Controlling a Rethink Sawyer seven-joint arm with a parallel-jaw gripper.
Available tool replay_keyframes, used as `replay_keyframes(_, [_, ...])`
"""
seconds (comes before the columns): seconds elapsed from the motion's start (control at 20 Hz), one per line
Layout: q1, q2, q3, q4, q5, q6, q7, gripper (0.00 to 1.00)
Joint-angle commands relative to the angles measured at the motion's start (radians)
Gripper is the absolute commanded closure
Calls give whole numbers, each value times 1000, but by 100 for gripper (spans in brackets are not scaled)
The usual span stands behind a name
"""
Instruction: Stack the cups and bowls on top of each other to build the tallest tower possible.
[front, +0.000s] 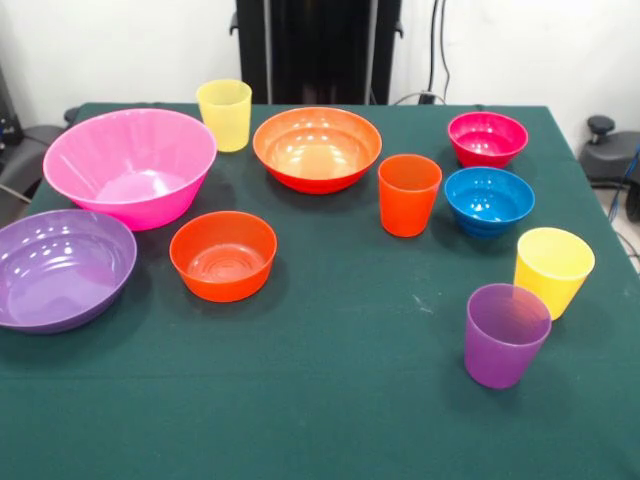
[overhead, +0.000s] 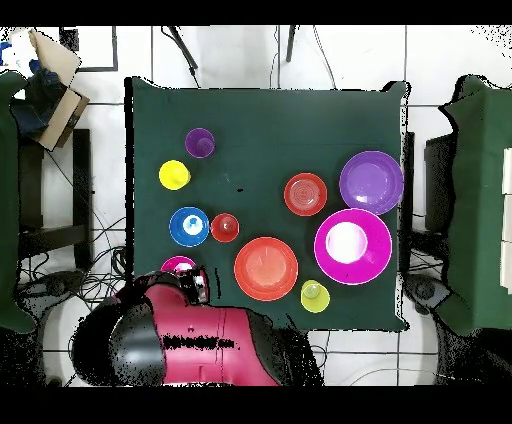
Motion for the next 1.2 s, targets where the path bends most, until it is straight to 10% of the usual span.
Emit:
replay_keyframes(0.05, [-17, 81, 15, -128, -69, 152, 136, 0])
replay_keyframes(0.55, [-74, 187, 56, -391, -82, 329, 80, 0])
replay_keyframes(1.2, [-71, 365, 72, -555, -85, 283, 72, 0])
